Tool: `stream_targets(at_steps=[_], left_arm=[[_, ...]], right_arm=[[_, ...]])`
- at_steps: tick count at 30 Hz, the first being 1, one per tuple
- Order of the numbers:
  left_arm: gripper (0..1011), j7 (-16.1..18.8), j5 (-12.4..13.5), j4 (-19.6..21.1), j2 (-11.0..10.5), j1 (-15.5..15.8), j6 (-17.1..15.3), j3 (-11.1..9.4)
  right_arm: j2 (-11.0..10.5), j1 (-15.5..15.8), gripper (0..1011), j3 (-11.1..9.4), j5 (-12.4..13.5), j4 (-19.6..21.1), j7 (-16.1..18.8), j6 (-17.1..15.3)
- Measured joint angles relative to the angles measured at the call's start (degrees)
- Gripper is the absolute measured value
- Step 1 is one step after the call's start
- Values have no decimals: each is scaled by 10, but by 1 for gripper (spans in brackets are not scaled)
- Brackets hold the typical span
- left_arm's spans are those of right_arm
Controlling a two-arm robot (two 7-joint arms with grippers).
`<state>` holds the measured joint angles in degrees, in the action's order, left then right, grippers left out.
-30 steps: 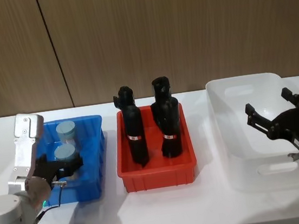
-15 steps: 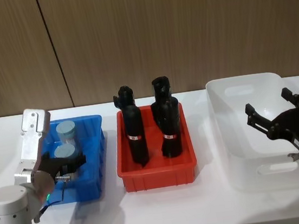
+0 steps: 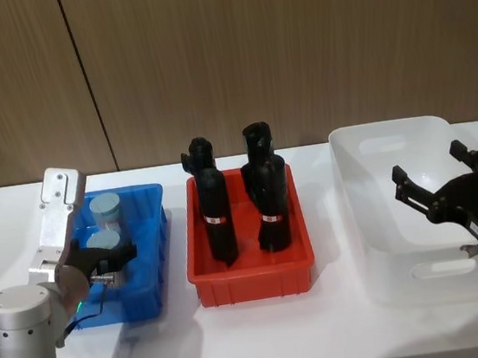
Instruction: Pick the cotton swabs from the blue box and place them into the white box.
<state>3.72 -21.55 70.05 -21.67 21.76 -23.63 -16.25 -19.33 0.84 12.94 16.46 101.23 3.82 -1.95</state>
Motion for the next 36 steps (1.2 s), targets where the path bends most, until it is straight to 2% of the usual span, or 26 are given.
stream_targets(at_steps=[15, 27, 32, 36], left_arm=[[1004, -13, 5, -35, 9, 17, 6, 3], [1004, -31, -13, -64, 16, 25, 41, 8], [955, -37, -17, -74, 18, 28, 54, 9], [836, -40, -19, -79, 19, 29, 57, 10]], right_arm=[[0, 0, 1002, 0, 0, 0, 0, 0], [0, 0, 1002, 0, 0, 0, 0, 0], [0, 0, 1002, 0, 0, 0, 0, 0], [0, 0, 1002, 0, 0, 0, 0, 0]])
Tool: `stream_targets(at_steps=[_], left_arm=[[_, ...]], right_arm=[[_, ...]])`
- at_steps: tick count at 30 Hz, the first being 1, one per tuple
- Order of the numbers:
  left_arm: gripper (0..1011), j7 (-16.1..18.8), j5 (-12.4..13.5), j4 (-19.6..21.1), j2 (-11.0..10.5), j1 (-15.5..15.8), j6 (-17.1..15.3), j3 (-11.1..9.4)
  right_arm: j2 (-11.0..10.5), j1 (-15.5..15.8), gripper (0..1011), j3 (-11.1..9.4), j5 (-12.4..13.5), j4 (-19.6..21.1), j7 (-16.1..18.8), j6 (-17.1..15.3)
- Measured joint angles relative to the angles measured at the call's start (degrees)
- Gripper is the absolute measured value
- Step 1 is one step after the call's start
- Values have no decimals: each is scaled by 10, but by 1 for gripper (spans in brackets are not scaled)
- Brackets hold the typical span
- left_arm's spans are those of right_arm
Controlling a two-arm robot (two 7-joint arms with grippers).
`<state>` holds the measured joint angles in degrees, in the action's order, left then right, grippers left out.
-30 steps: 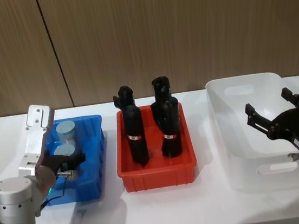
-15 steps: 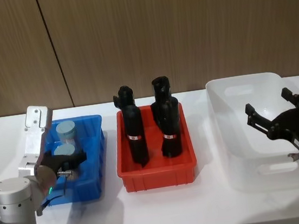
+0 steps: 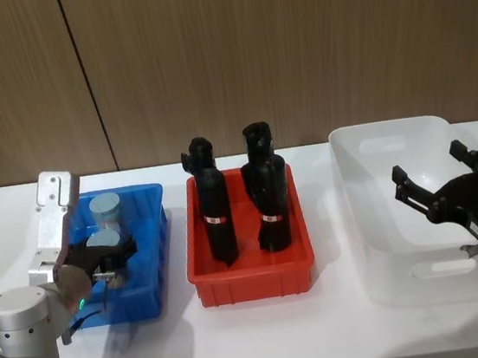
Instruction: Pick the cotton swabs from the blue box and place them into the white box.
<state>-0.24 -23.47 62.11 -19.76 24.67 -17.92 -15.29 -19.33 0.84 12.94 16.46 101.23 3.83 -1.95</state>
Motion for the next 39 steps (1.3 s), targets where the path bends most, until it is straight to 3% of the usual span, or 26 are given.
stream_targets(at_steps=[6, 23, 33, 39], left_arm=[[673, -1, -1, -6, 2, 2, 1, 1], [670, 0, -2, 5, 2, -1, 1, 5], [670, 4, -4, 60, -4, -17, 18, 10], [670, 4, -9, 115, -11, -37, 19, 12]], right_arm=[[0, 0, 1002, 0, 0, 0, 0, 0], [0, 0, 1002, 0, 0, 0, 0, 0], [0, 0, 1002, 0, 0, 0, 0, 0], [0, 0, 1002, 0, 0, 0, 0, 0]])
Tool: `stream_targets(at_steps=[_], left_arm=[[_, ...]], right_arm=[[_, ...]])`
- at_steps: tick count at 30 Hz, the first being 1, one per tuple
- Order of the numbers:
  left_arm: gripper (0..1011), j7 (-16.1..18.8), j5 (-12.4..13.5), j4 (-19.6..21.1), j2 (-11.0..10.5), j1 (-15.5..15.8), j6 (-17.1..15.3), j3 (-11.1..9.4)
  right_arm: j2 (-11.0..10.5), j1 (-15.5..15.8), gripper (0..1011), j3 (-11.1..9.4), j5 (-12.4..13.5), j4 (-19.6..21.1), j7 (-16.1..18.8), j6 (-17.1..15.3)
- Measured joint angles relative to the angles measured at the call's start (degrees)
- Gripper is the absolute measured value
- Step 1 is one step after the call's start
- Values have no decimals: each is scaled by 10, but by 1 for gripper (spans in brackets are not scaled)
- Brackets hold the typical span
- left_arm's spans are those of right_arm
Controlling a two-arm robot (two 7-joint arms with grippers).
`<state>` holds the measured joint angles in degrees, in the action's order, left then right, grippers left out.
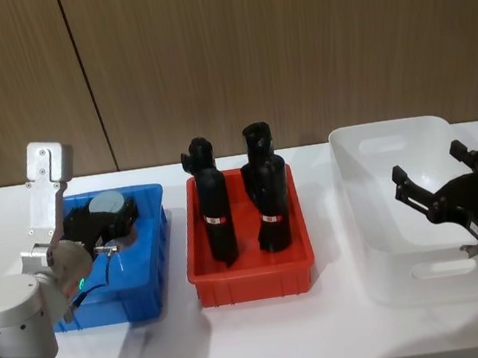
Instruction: Pick the cotton swabs from the blue box and place them into the white box.
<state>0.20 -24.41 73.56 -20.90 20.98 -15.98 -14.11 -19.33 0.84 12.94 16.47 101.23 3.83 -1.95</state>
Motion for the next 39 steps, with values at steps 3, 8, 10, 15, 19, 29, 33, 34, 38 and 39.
stream_targets(at_steps=[3, 8, 10, 15, 19, 29, 33, 34, 38, 39], left_arm=[[670, 2, -4, 32, -5, -13, -3, 1], [670, 11, -9, 91, -17, -41, -15, 3], [670, 15, -11, 109, -20, -49, -19, 3], [670, 26, -18, 162, -29, -75, -36, 3], [670, 30, -22, 194, -35, -92, -49, 3], [670, 15, -32, 247, -45, -121, -71, 0], [670, -10, -35, 255, -49, -126, -72, -2], [670, -15, -36, 256, -49, -126, -72, -2], [670, -37, -38, 257, -51, -127, -71, -2], [670, -48, -39, 257, -51, -126, -70, -3]], right_arm=[[0, 0, 1002, 0, 0, 0, 0, 0], [0, 0, 1002, 0, 0, 0, 0, 0], [0, 0, 1002, 0, 0, 0, 0, 0], [0, 0, 1002, 0, 0, 0, 0, 0], [0, 0, 1002, 0, 0, 0, 0, 0], [0, 0, 1002, 0, 0, 0, 0, 0], [0, 0, 1002, 0, 0, 0, 0, 0], [0, 0, 1002, 0, 0, 0, 0, 0], [0, 0, 1002, 0, 0, 0, 0, 0], [0, 0, 1002, 0, 0, 0, 0, 0]])
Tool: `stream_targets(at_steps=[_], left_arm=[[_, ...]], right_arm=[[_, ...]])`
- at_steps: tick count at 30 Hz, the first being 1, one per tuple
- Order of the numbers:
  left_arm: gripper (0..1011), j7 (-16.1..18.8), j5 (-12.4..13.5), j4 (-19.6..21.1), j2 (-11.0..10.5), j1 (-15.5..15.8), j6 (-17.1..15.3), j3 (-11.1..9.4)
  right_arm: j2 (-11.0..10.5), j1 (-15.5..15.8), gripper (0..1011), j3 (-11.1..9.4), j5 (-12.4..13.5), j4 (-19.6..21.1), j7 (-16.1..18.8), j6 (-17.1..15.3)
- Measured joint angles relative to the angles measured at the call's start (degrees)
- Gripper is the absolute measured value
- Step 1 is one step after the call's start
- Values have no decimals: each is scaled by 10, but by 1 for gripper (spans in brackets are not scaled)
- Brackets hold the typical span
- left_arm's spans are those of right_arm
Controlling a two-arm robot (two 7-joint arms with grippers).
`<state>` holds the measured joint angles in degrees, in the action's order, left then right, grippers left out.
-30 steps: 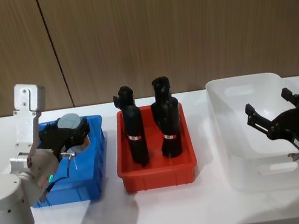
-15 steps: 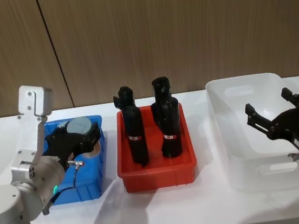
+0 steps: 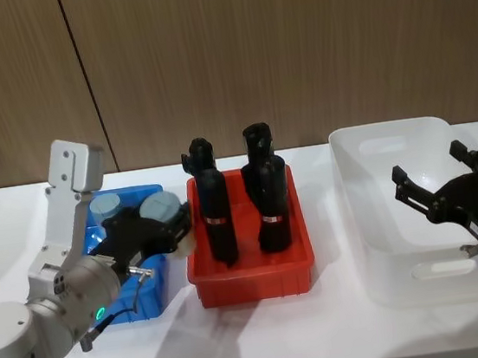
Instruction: Pick the cotton swabs from the blue box and place them into the white box.
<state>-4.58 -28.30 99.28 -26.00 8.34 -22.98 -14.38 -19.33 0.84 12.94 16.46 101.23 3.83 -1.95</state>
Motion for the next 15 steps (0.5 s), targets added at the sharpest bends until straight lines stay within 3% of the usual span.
stream_targets(at_steps=[15], left_arm=[[670, -147, -18, -39, 0, 31, 32, -1]], right_arm=[[0, 0, 1002, 0, 0, 0, 0, 0]])
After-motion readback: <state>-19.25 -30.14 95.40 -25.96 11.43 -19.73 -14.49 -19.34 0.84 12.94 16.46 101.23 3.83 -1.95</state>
